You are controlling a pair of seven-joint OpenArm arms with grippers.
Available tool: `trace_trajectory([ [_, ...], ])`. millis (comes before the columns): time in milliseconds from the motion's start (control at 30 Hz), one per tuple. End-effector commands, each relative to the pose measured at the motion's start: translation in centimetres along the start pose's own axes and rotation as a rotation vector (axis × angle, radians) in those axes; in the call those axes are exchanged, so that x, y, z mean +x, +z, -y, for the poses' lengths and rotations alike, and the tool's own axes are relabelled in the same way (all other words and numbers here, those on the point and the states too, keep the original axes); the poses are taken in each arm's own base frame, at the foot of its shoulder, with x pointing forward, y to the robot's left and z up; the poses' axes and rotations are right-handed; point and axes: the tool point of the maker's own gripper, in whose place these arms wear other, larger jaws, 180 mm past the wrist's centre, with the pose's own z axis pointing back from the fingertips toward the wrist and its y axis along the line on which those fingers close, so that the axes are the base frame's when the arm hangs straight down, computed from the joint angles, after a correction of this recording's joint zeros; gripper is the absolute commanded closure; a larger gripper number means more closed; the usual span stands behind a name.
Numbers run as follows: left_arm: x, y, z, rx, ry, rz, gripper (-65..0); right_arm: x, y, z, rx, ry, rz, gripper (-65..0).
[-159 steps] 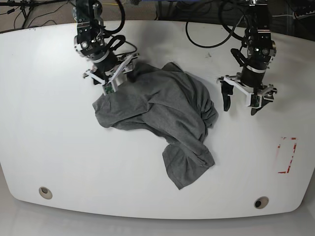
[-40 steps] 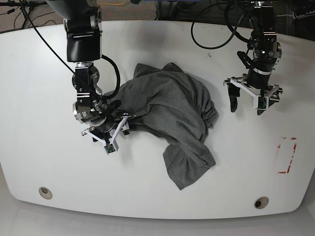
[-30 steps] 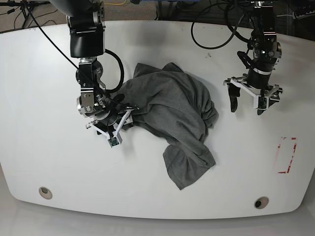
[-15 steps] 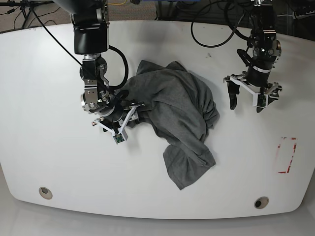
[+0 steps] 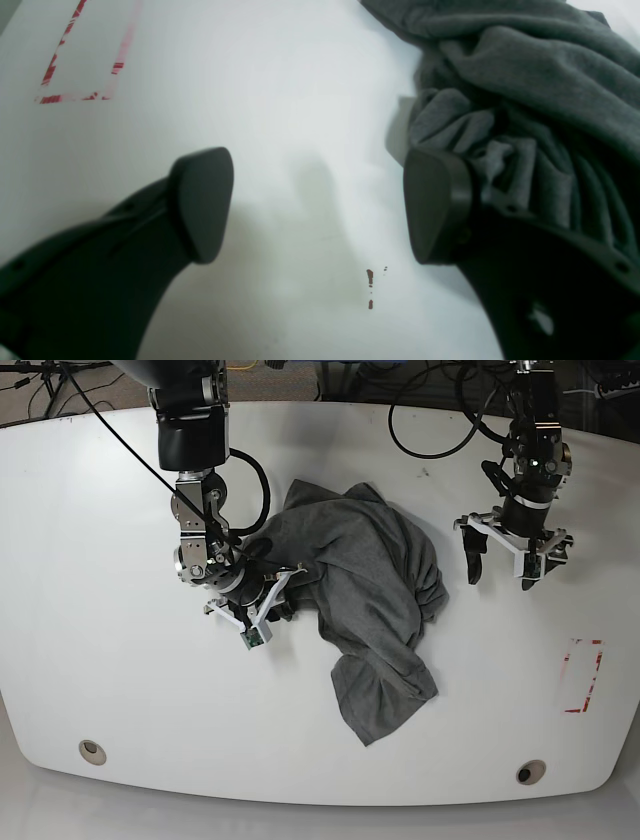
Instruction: Fold the T-shirt properly
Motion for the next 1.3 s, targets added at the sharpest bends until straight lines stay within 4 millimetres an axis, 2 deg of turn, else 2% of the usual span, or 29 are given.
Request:
trace_trajectory([
  [0, 1.6, 0.1, -0.2, 0.003, -0.003, 0.053, -49.7, -0.6, 0.1, 0.6, -0.021, 0.024, -0.049, -4.1],
  [67, 1.6, 0.1, -0.2, 0.003, -0.003, 0.053, -49.7, -0.6, 0.2, 0.6, -0.023, 0.026, -0.047, 0.0],
  [200, 1.6, 0.0, -0.2, 0.003, -0.003, 0.054, -49.7, -0.8, 0.5, 0.5, -0.024, 0.03, -0.044, -0.2],
  [533, 1.1, -0.2, 0.0, -0.003, 0.0, 0.025, -49.9, 3.3, 4.3, -0.4, -0.065, 0.11, 0.061, -0.2],
  [800, 1.8, -2.0, -0.2, 0.003, 0.013, -0.041, -50.0, 6.3, 7.5, -1.2, -0.096, 0.167, 0.145, -0.2],
  [900, 2.2, -2.9, 0.5, -0.025, 0.054, -0.033, -50.1, 7.4, 8.7, -1.4, -0.11, 0.189, 0.175, -0.2],
  [1100, 2.3, -4.1, 1.9, -0.12, 0.088, -0.031, -56.7, 8.3, 10.2, -1.9, -0.122, 0.213, 0.213, -0.2],
  [1267, 2.1, -5.1, 2.5, -0.14, 0.114, -0.043, -58.9, 8.2, 11.0, -2.4, -0.121, 0.221, 0.227, -0.2],
])
